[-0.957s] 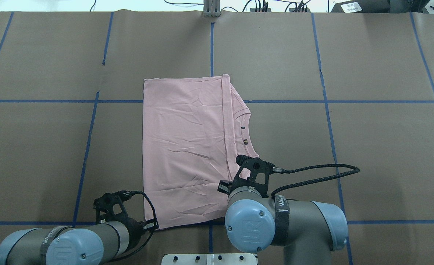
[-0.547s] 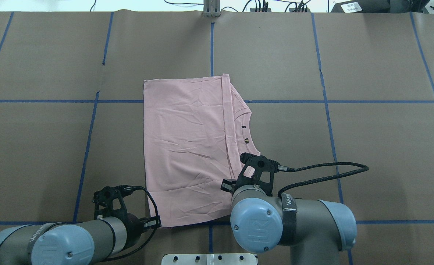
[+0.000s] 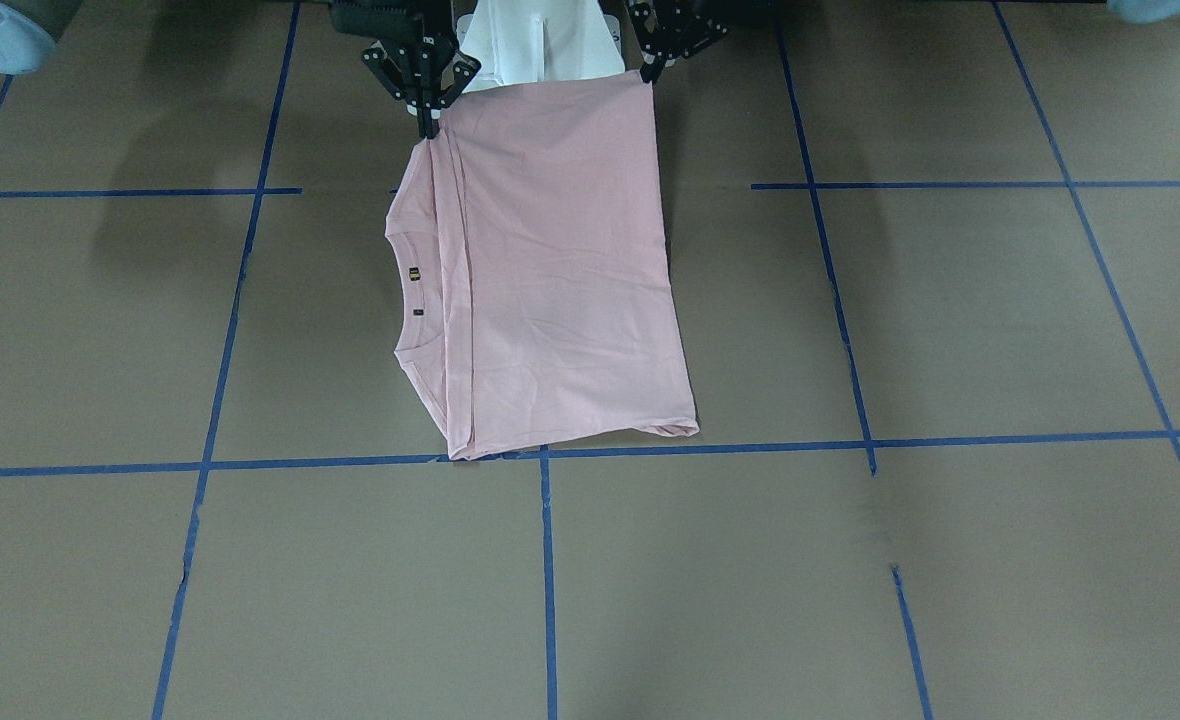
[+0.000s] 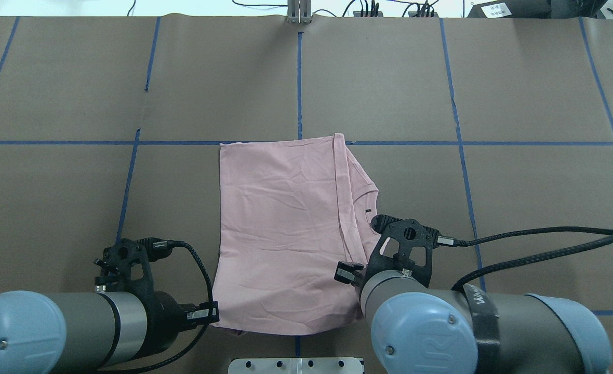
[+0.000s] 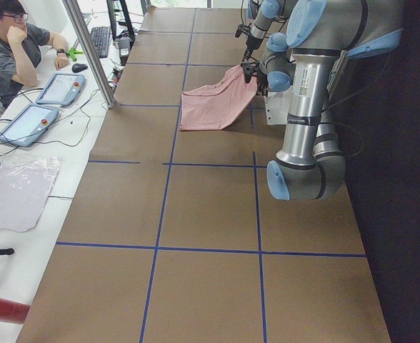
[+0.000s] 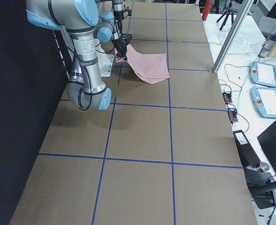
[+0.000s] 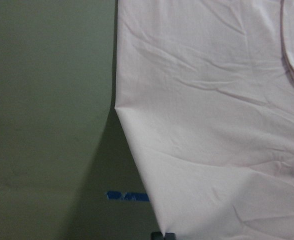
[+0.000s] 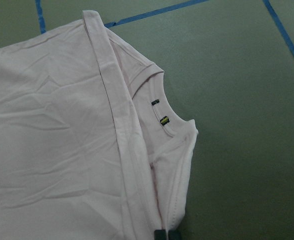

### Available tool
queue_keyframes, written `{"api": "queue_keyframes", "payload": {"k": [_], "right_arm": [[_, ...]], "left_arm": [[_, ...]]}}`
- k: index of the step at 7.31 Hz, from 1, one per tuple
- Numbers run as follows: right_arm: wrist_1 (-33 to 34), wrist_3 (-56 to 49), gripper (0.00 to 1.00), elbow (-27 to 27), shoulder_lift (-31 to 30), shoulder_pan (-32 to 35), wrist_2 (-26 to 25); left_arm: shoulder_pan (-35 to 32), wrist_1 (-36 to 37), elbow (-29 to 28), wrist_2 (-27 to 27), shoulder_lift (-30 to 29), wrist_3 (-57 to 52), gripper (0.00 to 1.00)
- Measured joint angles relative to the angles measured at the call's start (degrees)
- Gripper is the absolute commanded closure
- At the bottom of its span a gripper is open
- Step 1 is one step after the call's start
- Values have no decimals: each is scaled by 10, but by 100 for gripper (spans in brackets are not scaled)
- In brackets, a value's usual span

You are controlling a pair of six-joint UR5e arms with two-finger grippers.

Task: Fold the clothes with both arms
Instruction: 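Lift the near edge with both grippers and fold it away from the robot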

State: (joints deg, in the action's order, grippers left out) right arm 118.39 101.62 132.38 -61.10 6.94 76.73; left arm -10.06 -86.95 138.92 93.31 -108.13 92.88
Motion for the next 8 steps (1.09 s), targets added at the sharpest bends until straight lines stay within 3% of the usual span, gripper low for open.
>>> {"api": "queue_keyframes", "payload": {"k": [2,4,5,8], "right_arm": [[9,-6,100,-8,4,1,0],[5,-32,100,-29,10,34,0],[-11,-44,100,-55,18,59,2],[-152,-82,100,-207,46,135,25]], "left_arm": [[-35,63,-1,9,-52,-46,100],[-104,65,-54,22,-71,-127,100],[-137,53,-100,31,-87,-157,100],[-199,-23,-228,38,-117,-188,100]]}}
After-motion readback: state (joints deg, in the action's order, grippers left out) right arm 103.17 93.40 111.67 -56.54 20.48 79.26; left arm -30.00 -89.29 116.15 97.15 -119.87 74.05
